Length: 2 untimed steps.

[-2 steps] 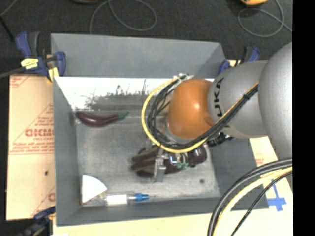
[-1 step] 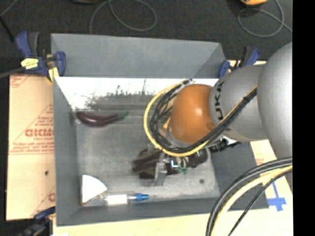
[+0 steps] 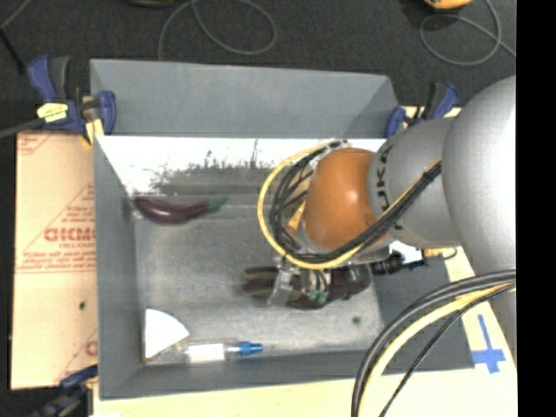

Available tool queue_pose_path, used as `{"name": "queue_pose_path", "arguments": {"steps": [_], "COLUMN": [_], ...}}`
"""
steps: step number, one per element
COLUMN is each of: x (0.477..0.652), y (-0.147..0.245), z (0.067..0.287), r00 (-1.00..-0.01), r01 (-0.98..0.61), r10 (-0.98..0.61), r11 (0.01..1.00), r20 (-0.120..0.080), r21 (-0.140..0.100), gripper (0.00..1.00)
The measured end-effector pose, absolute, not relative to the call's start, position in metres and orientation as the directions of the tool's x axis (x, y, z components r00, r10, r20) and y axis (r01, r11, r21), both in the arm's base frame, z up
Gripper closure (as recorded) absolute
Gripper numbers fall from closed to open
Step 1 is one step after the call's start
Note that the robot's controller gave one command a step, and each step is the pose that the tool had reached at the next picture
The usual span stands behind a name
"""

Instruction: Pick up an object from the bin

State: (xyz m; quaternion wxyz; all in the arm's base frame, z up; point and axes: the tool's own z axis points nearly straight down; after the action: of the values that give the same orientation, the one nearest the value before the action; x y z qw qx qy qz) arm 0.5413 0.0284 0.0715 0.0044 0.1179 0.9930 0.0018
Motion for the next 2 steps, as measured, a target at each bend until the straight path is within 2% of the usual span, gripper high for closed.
{"name": "queue_pose_path", "arguments": {"steps": [1,2], "x": [0.541,0.538], "y": [0.028,0.020], "z": [0.071,0.112], "r00": [-0.972,-0.975], "r01": [0.235,0.223], "r10": [0.235,0.223], "r11": [0.972,0.975], "r20": [-0.008,0.002], "r21": [0.005,0.002], "gripper": [1.00,1.00]}}
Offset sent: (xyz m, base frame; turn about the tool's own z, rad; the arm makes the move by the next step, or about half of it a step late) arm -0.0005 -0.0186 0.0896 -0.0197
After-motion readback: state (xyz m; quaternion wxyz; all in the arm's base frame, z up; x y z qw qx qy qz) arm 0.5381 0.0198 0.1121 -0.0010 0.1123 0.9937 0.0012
